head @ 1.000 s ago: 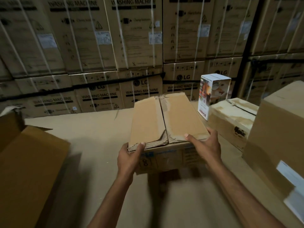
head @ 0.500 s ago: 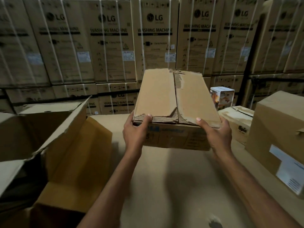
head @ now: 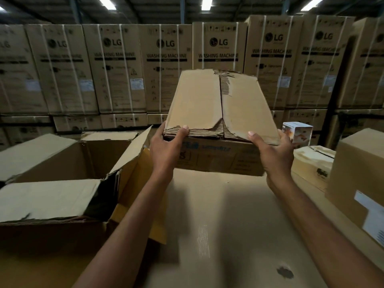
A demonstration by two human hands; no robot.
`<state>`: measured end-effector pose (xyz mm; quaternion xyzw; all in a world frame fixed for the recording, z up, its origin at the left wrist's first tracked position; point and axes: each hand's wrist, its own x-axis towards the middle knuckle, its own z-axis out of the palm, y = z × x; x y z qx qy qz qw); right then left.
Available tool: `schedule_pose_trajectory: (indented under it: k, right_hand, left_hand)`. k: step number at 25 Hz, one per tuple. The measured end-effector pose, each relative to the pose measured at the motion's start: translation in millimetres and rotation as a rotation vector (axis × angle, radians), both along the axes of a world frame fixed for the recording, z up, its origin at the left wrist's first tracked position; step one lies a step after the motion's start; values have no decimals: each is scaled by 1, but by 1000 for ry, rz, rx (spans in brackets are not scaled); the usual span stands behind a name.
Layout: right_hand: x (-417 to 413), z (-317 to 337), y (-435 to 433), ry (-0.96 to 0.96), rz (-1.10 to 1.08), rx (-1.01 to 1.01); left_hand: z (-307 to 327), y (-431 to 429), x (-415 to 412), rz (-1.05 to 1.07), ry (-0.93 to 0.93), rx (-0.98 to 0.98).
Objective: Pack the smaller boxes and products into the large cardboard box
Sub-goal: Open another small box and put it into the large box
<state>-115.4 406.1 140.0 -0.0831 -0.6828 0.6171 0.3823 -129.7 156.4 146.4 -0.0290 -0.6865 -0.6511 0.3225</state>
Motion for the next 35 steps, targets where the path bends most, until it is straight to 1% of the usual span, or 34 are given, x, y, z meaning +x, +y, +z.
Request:
schedule_pose_trajectory:
  k: [5, 10, 14, 17, 21, 26, 30, 35]
  right_hand:
    - [15, 31, -51, 73, 50, 28]
    - [8, 54, -141, 86, 113, 34]
    - [-3, 59, -232, 95, 179, 26]
    - [-14, 59, -297, 101, 231, 16]
    - [-38, 59, -367, 28, 270, 79]
    - [-69, 48, -428, -100, 294, 206]
    - [-81, 24, -454, -202, 313, 248]
    - [-84, 0, -467, -324, 221, 335]
  left_hand:
    - [27, -57, 18, -39, 75, 34]
    - [48, -150, 16, -47, 105, 60]
    - [64, -248, 14, 51, 130, -8]
    - [70, -314, 10, 84, 132, -29]
    - [66, -383, 1, 121, 116, 15]
    - [41, -440, -13, 212, 24, 74]
    - [14, -468, -19, 217, -94, 83]
    - [-31, -486, -31, 243, -239, 68]
